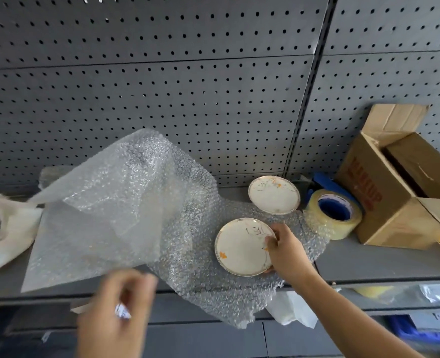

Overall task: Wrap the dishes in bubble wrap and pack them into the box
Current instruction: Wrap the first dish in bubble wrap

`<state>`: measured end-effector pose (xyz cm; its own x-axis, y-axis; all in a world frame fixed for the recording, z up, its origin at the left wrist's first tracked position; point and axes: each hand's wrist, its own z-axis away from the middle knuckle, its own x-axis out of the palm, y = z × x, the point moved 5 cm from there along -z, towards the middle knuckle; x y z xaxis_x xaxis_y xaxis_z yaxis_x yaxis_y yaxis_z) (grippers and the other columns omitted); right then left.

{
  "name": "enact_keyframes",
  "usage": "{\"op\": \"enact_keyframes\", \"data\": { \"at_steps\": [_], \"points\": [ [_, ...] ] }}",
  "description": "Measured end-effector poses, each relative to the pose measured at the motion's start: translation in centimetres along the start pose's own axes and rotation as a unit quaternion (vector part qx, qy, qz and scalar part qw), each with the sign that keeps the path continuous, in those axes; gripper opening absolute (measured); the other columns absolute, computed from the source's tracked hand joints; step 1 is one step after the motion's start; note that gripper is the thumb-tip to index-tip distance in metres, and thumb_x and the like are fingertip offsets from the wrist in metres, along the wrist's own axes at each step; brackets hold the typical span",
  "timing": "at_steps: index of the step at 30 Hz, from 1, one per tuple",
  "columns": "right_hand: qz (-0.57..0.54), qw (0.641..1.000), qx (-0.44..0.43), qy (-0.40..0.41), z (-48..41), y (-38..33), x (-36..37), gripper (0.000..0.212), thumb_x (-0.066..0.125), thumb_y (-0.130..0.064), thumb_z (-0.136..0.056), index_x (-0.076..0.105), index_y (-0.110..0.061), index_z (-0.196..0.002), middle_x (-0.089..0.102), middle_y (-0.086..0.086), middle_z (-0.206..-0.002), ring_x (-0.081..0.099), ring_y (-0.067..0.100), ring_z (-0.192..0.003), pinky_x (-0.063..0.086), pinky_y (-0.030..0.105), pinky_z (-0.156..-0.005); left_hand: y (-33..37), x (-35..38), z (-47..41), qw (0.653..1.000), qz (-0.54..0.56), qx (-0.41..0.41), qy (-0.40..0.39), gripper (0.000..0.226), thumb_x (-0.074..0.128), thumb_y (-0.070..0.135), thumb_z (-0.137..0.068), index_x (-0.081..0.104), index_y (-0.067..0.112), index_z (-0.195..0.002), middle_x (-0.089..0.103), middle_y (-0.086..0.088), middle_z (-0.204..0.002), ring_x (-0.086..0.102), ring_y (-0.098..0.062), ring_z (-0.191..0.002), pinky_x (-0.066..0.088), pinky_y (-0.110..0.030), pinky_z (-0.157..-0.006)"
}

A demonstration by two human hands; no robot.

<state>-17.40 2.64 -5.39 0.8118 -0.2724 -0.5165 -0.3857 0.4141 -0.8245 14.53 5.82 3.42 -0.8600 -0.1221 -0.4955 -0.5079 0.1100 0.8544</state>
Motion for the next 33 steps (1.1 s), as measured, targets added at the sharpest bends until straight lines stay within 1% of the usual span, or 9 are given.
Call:
{"op": "enact_keyframes", "data": {
  "at_steps": [2,4,6,10,14,19,22,28,33],
  "points": [
    [0.029,0.999,-0.014,0.007,-0.4,0.1,-0.1,0.013,0.046,-0.019,-0.104,0.049,-0.028,-0.113,0.059,-0.005,-0.103,0.060,0.015,-0.087,0.058,0.037,-0.060,-1.4,4.2,3.1,0.974,0.017,-0.127,-0.184,0.057,0.060,0.086,-0.055,0.067,0.032,-0.072,0.070,0.006,-0.061,0.063,-0.005,-0.053,0.051,-0.018,-0.063],
    [0.045,0.999,-0.022,0.006,-0.7,0.0,-0.2,0.013,0.048,-0.019,-0.103,0.049,-0.029,-0.111,0.061,-0.003,-0.102,0.058,0.009,-0.084,0.050,0.027,-0.056,-3.7,6.4,4.6,0.941,0.012,-0.201,-0.271,0.065,0.053,0.086,-0.072,0.071,0.024,-0.071,0.073,0.001,-0.061,0.067,-0.009,-0.053,0.053,-0.024,-0.067],
    [0.060,0.998,-0.027,0.002,-0.9,0.0,-0.3,0.013,0.049,-0.018,-0.102,0.052,-0.028,-0.110,0.065,0.000,-0.102,0.058,0.006,-0.081,0.042,0.020,-0.051,-5.2,7.1,4.5,0.912,0.020,-0.267,-0.309,0.057,0.054,0.067,-0.090,0.073,0.014,-0.083,0.075,0.001,-0.065,0.068,-0.009,-0.056,0.052,-0.024,-0.066],
    [0.095,0.994,-0.045,-0.001,-1.3,-0.3,-0.9,0.014,0.054,-0.016,-0.099,0.063,-0.022,-0.107,0.069,0.001,-0.092,0.061,0.013,-0.075,0.040,0.016,-0.045,-5.6,8.9,3.8,0.900,0.134,-0.324,-0.259,0.033,0.068,0.038,-0.091,0.076,0.006,-0.095,0.077,-0.015,-0.079,0.069,-0.023,-0.061,0.046,-0.027,-0.050],
    [0.130,0.989,-0.067,-0.008,-1.7,-0.3,-0.9,0.015,0.058,-0.015,-0.095,0.070,-0.019,-0.102,0.069,0.000,-0.088,0.061,0.015,-0.077,0.038,0.020,-0.055,-5.2,10.9,3.6,0.867,0.233,-0.351,-0.267,0.038,0.074,0.029,-0.076,0.077,-0.001,-0.100,0.075,-0.027,-0.088,0.071,-0.030,-0.066,0.050,-0.030,-0.044],
    [0.196,0.975,-0.108,0.011,-1.2,-0.6,-1.4,0.026,0.058,-0.021,-0.096,0.067,-0.021,-0.121,0.055,0.003,-0.111,0.062,0.025,-0.093,0.050,0.033,-0.077,-4.6,13.8,3.9,0.831,0.326,-0.376,-0.250,0.032,0.070,0.016,-0.076,0.076,-0.001,-0.103,0.074,-0.031,-0.096,0.076,-0.036,-0.078,0.063,-0.036,-0.061],
    [0.195,0.973,-0.090,0.081,1.0,-0.3,-3.5,0.035,0.060,-0.030,-0.097,0.056,-0.023,-0.131,0.050,0.001,-0.124,0.064,0.025,-0.091,0.054,0.039,-0.076,-4.2,15.2,4.3,0.811,0.356,-0.388,-0.255,0.022,0.061,0.009,-0.094,0.070,-0.003,-0.111,0.075,-0.029,-0.099,0.077,-0.038,-0.084,0.064,-0.037,-0.065],
    [0.112,0.993,0.044,0.014,4.8,3.0,-4.7,0.034,0.061,-0.042,-0.096,0.044,-0.021,-0.116,0.060,-0.010,-0.084,0.057,0.004,-0.077,0.043,0.029,-0.068,-4.2,16.8,5.1,0.800,0.346,-0.393,-0.293,0.022,0.050,0.010,-0.104,0.067,0.002,-0.114,0.076,-0.025,-0.101,0.077,-0.034,-0.089,0.063,-0.035,-0.070],
    [0.003,0.996,0.078,0.047,2.8,3.2,-4.2,0.025,0.062,-0.024,-0.097,0.046,-0.020,-0.117,0.065,-0.002,-0.084,0.065,0.018,-0.070,0.056,0.035,-0.059,-3.5,18.0,5.4,0.797,0.342,-0.387,-0.312,0.022,0.047,0.007,-0.105,0.068,0.001,-0.112,0.076,-0.026,-0.099,0.077,-0.033,-0.085,0.062,-0.036,-0.071]
  ]
}}
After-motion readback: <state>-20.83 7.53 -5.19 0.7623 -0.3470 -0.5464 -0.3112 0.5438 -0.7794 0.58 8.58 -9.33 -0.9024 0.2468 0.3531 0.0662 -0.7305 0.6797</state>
